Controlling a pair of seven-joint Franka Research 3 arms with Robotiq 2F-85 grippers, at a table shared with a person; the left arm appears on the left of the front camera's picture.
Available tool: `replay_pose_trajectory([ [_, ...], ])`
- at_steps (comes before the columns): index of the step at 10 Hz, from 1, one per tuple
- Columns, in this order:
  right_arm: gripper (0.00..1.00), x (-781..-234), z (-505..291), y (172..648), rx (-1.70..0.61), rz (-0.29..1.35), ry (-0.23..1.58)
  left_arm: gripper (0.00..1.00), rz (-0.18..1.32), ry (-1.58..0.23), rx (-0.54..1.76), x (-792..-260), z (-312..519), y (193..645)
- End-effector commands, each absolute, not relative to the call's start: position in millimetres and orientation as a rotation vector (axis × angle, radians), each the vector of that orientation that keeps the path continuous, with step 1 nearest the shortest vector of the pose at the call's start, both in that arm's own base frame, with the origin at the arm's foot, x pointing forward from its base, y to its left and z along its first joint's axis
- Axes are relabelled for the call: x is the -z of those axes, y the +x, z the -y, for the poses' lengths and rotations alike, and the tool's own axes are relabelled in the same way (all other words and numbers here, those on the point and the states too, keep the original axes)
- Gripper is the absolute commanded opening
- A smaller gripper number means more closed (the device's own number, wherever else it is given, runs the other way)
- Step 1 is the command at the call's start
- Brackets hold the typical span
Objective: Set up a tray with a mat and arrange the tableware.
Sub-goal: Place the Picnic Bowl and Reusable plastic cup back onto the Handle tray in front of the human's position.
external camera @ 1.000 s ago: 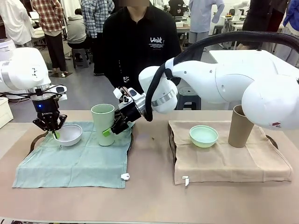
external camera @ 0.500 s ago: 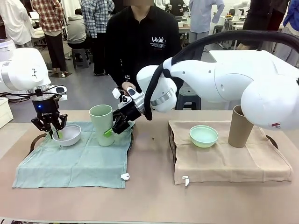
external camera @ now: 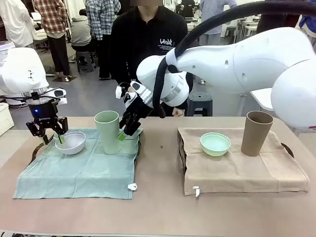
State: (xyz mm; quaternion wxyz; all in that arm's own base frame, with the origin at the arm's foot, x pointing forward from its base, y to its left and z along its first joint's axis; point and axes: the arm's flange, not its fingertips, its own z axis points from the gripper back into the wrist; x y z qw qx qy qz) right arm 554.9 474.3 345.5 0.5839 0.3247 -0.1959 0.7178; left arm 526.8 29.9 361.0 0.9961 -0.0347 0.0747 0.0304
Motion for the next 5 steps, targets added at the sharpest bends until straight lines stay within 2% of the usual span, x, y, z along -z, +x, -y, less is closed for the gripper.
replay_pose_trajectory([
  [1, 1.0, -355, -457, 539, -1.63, 0.443, 0.7, 0.71, -0.144, -0.065, -0.032, -371, -41, 511],
  [3, 1.0, -379, -450, 525, -1.568, 0.394, 0.64, 0.71, -0.102, -0.041, 0.027, -394, -41, 488],
  [5, 1.0, -417, -434, 509, -1.338, 0.314, 0.536, 0.71, -0.044, -0.004, 0.11, -419, -25, 464],
])
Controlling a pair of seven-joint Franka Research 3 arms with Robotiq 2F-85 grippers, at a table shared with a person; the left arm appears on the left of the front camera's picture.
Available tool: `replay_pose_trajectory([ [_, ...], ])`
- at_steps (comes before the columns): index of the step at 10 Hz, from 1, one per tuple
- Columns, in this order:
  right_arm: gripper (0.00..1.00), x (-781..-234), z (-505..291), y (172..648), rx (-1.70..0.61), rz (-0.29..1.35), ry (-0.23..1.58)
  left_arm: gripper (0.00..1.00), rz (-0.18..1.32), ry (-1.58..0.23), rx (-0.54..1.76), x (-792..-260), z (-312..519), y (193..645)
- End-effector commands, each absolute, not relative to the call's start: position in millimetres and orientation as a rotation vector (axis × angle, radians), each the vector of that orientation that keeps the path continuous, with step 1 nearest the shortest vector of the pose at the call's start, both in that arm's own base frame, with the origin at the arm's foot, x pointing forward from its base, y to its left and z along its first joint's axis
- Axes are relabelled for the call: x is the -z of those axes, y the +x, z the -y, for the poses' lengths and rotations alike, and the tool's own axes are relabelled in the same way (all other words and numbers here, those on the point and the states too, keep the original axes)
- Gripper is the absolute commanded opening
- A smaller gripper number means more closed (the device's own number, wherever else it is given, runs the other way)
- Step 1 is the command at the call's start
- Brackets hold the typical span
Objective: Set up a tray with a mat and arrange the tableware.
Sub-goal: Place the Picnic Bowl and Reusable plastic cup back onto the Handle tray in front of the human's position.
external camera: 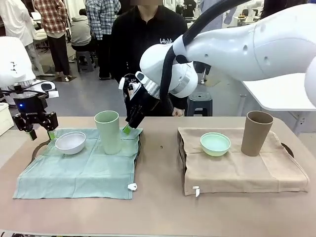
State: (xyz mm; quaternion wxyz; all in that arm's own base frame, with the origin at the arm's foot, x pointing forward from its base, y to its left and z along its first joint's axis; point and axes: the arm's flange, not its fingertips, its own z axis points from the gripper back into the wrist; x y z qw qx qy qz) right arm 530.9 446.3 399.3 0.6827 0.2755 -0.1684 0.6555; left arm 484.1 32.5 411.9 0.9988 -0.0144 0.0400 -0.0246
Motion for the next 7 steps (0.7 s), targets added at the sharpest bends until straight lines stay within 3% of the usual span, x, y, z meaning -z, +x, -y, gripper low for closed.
replay_pose_trajectory([
  [1, 1.0, -442, -420, 501, -1.204, 0.287, 0.489, 0.71, -0.018, 0.019, 0.145, -432, -15, 454],
  [7, 1.0, -548, -374, 423, -0.544, -0.133, 0.031, 0.71, 0.067, 0.057, 0.209, -478, 30, 430],
])
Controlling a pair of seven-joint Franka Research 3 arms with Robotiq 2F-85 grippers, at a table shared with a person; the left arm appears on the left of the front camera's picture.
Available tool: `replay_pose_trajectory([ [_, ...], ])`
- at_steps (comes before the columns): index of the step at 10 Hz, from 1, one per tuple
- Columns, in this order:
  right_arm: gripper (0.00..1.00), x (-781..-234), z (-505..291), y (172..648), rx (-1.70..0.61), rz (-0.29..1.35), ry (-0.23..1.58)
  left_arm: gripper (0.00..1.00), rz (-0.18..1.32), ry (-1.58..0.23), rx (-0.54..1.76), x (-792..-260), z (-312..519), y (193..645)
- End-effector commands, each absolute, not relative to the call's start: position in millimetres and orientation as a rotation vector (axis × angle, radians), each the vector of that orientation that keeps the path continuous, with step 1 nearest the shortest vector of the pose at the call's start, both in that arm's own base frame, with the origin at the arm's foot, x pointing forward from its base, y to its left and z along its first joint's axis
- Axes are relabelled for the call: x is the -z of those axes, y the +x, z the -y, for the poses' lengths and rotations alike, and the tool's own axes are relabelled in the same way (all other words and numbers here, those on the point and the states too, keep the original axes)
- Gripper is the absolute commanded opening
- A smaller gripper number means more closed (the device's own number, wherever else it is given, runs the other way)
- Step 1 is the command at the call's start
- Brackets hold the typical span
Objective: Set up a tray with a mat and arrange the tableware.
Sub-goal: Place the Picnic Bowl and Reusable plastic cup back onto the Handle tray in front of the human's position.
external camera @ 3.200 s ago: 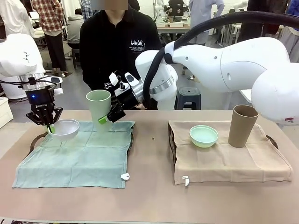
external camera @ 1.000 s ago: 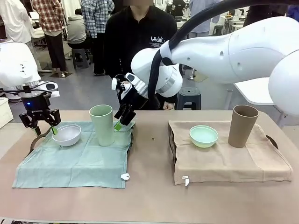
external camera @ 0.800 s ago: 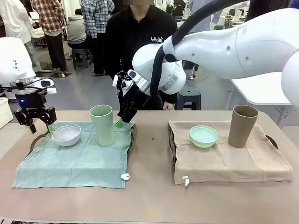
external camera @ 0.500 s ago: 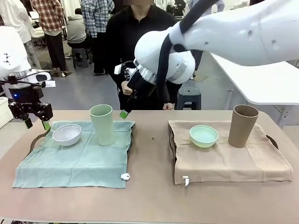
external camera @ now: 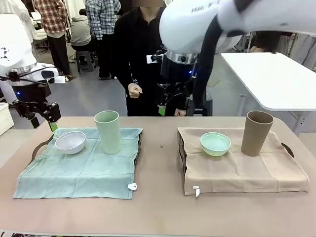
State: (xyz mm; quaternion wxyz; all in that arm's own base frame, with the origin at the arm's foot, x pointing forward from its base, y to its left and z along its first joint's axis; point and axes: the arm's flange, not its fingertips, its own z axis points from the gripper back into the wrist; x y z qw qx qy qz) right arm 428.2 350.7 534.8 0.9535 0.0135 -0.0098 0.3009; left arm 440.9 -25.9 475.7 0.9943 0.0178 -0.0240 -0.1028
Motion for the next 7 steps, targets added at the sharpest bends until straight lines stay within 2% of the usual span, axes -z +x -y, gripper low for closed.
replay_pose_trajectory([
  [1, 1.0, -558, -374, 408, -0.475, -0.189, -0.017, 0.71, 0.082, 0.045, 0.199, -485, 33, 425],
  [2, 1.0, -535, -351, 428, -0.611, 0.02, 0.028, 0.71, 0.092, 0.03, 0.172, -491, 31, 418],
  [3, 1.0, -535, -351, 428, -0.611, 0.02, 0.028, 0.71, 0.067, 0.038, 0.212, -484, 30, 437],
  [7, 1.0, -535, -351, 428, -0.611, 0.02, 0.028, 0.71, 0.067, 0.038, 0.212, -484, 30, 437],
])
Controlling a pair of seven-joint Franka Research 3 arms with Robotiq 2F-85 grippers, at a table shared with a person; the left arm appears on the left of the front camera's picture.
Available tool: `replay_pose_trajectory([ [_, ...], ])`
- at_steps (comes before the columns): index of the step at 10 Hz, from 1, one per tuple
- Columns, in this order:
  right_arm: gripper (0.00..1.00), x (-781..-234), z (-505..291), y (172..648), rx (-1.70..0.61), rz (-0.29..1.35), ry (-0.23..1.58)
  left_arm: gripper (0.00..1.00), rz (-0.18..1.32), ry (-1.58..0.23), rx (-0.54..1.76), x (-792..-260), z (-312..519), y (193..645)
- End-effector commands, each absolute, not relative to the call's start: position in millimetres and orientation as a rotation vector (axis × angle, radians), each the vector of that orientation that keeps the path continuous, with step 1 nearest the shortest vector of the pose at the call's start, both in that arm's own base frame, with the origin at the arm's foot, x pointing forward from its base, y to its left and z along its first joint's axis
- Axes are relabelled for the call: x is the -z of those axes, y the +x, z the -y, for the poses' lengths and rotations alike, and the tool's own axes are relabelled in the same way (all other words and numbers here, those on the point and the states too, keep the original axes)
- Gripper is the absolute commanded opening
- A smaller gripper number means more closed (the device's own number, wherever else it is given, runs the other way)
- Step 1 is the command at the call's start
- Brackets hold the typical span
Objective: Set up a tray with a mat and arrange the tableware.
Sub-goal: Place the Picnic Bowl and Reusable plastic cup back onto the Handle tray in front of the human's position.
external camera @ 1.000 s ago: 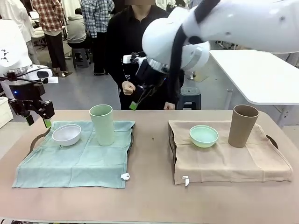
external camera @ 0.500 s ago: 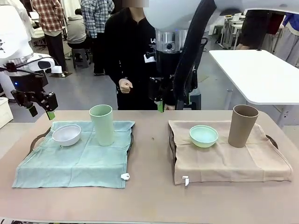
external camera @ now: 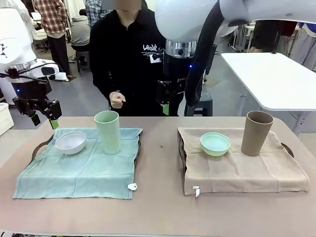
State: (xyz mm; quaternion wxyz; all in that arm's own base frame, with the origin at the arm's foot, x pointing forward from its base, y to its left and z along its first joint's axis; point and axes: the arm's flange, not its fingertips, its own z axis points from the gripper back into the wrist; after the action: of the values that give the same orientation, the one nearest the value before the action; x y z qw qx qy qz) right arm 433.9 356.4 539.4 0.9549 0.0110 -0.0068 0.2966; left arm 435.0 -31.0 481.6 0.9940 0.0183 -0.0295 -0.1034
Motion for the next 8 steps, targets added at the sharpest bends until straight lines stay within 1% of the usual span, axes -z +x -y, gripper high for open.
replay_pose_trajectory([
  [1, 1.0, -535, -351, 428, -0.611, 0.02, 0.028, 0.71, 0.067, 0.038, 0.212, -484, 30, 437],
  [6, 1.0, -538, -356, 434, -0.602, 0.012, 0.022, 0.71, 0.067, 0.038, 0.212, -484, 30, 437],
  [7, 1.0, -546, -328, 434, -0.522, -0.015, 0.092, 0.72, 0.061, 0.037, 0.207, -483, 31, 435],
  [8, 1.0, -553, -278, 429, -0.349, -0.012, 0.174, 0.72, 0.058, -0.094, 0.207, -495, 26, 431],
])
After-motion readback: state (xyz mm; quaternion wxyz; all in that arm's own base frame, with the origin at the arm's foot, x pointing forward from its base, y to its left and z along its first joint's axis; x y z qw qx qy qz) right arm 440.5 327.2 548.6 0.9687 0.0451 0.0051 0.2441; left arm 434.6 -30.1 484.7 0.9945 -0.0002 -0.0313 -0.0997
